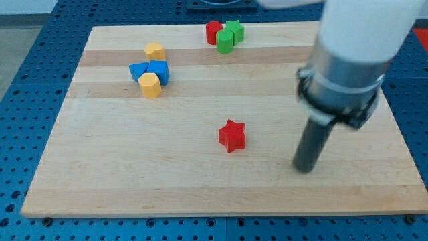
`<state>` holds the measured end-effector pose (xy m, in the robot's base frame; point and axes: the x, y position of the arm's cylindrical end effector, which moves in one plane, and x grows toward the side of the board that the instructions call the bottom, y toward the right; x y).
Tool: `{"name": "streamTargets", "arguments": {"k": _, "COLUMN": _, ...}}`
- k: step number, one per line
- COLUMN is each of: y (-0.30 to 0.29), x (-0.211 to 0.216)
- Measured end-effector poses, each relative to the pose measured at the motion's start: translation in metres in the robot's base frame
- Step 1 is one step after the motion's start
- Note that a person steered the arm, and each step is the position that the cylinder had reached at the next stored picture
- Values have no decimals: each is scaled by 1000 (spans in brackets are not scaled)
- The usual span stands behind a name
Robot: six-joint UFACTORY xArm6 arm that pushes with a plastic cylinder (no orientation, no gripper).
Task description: Push the red star into group of blocks
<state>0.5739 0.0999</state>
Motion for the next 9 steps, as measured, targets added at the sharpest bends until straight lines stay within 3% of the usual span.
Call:
{"name": "streamTargets", "arguments": {"k": 1, "y": -49, "x": 3}}
{"name": "streamTargets", "arguments": {"k": 3, "y": -107, "x": -32}}
{"name": "streamTargets", "arguments": {"k": 6, "y": -58, "x": -55}}
{"name": "streamTargets", "arguments": {"k": 8, "y": -116, "x": -81}}
{"name": "streamTargets", "arguments": {"k": 9, "y": -100, "x": -94}}
